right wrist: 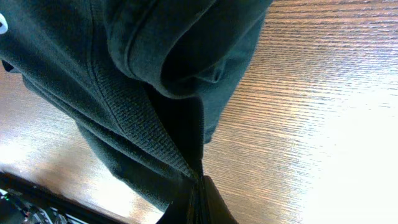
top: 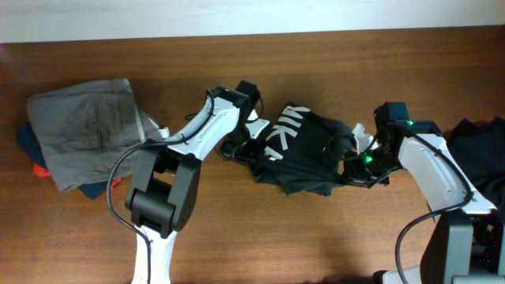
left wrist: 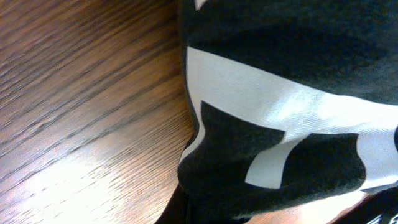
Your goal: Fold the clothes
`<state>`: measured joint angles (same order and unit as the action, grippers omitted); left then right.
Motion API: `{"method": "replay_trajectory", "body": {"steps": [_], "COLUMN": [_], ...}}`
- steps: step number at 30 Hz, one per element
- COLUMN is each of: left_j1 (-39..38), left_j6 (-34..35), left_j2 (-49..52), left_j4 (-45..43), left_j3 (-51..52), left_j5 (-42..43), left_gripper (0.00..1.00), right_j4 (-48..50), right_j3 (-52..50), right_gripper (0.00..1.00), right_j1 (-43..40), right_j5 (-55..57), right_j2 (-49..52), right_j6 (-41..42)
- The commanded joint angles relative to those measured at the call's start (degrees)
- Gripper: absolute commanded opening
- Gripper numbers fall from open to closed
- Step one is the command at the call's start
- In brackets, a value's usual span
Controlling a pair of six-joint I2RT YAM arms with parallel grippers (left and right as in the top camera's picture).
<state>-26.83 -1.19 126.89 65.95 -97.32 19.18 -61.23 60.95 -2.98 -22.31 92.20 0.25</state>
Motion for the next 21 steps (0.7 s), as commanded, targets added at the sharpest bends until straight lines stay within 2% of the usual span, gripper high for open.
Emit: {"method": "replay_trajectory", "body": {"steps": [1,3,5,6,7,8,9,15,17,18,19,21], "left_j1": [1.9,1.9,1.9,1.9,2.0,2.2,2.6,5.5,6.1,6.3,6.3,6.1], "left_j6": [1.0,1.0,1.0,0.9,0.2,-0.8,-1.1,-1.7,-1.7,-1.7,-1.7,-1.7], "left_j2": [-1.2,-1.3,-1.3,-1.3,-1.4,-1.4,-1.4,-1.4,-1.4,-1.4,-1.3,-1.0], "left_j4": [1.9,3.8,6.1,8.4,9.5,10.3,11.2,10.8,7.1,4.5,-1.3,-6.3], "left_j3": [0.5,0.4,0.2,-0.4,-1.0,-1.8,-3.0,-11.4,-13.2,-13.5,-13.4,-13.1], "left_j5": [-4.7,-3.5,-3.4,-3.6,-4.0,-4.5,-4.8,-5.0,-3.7,-1.7,3.0,5.7], "left_gripper": [0.00,0.01,0.24,0.36,0.41,0.57,0.62,0.64,0.65,0.70,0.76,0.80], "right_j4": [-1.2,-1.7,-2.3,-2.8,-2.9,-2.7,-2.2,3.7,7.8,9.3,14.1,17.9], "right_j3": [0.8,0.8,0.8,0.9,0.9,0.9,0.9,0.9,0.9,0.9,0.9,0.9], "right_gripper": [0.04,0.04,0.07,0.30,0.39,0.43,0.46,0.48,0.48,0.48,0.48,0.47], "right_j1": [-0.4,-0.4,-0.4,-0.4,-0.4,-0.4,-0.4,-0.4,-0.4,-0.4,-0.4,-0.4], "right_j5": [5.2,5.2,5.2,4.9,4.9,4.9,4.6,-4.7,-8.3,-9.1,-8.1,-3.8], "right_j2": [-0.8,-0.8,-0.8,-0.8,-0.8,-0.8,-0.8,-0.8,-0.8,-0.8,-0.8,-0.5], "right_j6": [0.9,0.9,0.8,0.1,0.0,0.0,0.0,0.2,2.1,3.0,7.3,12.4]}}
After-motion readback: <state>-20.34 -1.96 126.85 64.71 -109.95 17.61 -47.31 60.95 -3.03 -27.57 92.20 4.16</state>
